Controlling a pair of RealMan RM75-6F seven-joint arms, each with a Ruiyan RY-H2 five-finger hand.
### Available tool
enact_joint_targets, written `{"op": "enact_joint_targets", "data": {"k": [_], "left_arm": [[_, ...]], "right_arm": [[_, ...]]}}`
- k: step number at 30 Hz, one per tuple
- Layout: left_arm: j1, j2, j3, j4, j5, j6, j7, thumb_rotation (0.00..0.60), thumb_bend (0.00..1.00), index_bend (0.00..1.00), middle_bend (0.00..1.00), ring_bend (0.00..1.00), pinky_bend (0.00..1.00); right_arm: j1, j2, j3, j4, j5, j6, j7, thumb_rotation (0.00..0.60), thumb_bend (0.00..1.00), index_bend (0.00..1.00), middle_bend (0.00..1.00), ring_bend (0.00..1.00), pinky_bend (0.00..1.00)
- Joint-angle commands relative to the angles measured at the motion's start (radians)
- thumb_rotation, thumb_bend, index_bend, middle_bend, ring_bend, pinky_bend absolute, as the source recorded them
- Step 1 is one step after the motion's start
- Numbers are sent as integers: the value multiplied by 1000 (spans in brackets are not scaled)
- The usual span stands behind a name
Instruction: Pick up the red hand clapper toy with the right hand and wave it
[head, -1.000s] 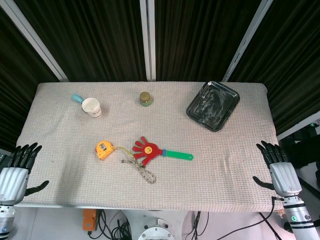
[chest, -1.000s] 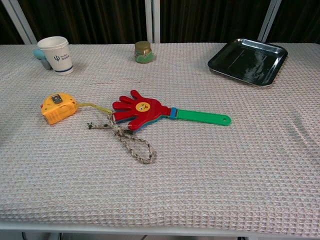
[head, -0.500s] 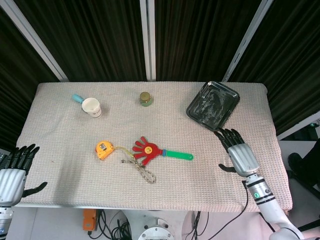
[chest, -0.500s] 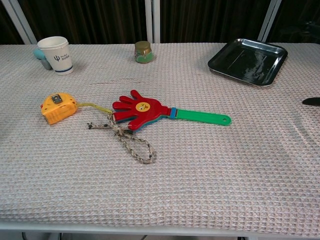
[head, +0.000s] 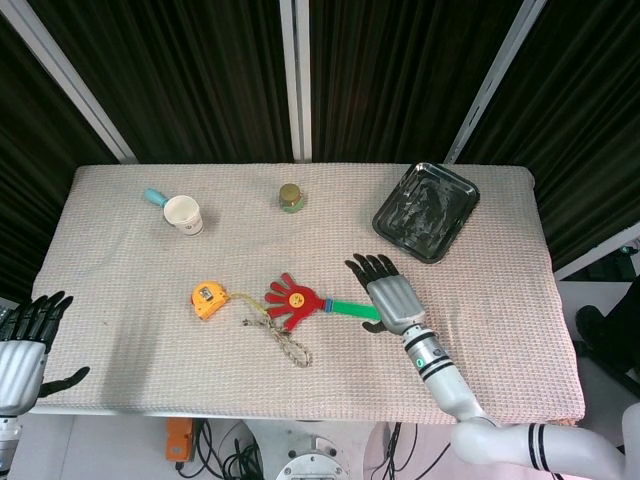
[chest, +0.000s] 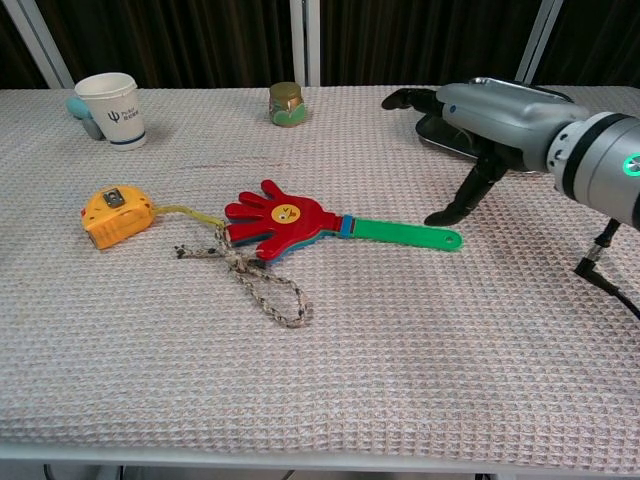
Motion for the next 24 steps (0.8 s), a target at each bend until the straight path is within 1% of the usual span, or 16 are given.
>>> {"op": "enact_joint_targets", "data": {"k": [1,7,11,17,24], "left_arm": [[2,0,1,5,-1,1,-6,600,58,36,17,0,16],[5,-2,1,18,-3,3,-23,600,58,36,17,0,16],[6,-6,0,27,-6,1,-35,600,58,36,17,0,16],[8,-7,0,36,-7,2,-46,600,58,36,17,0,16],[11,0,-1,41,-12,2,-58,600,58,35,17,0,16]], "right_arm": [[76,-85,20,48,104,17,-80,600,36,0,24,0,0],[135,-164,26,132,176,48,-126,600,56,18,29,0,0],[159,-203,28,176,206,55,-124,600,70,38,30,0,0],[189,-252,25,228,222,48,-108,600,68,41,30,0,0],[227,-293,38,293,241,31,-94,600,69,42,29,0,0]]}}
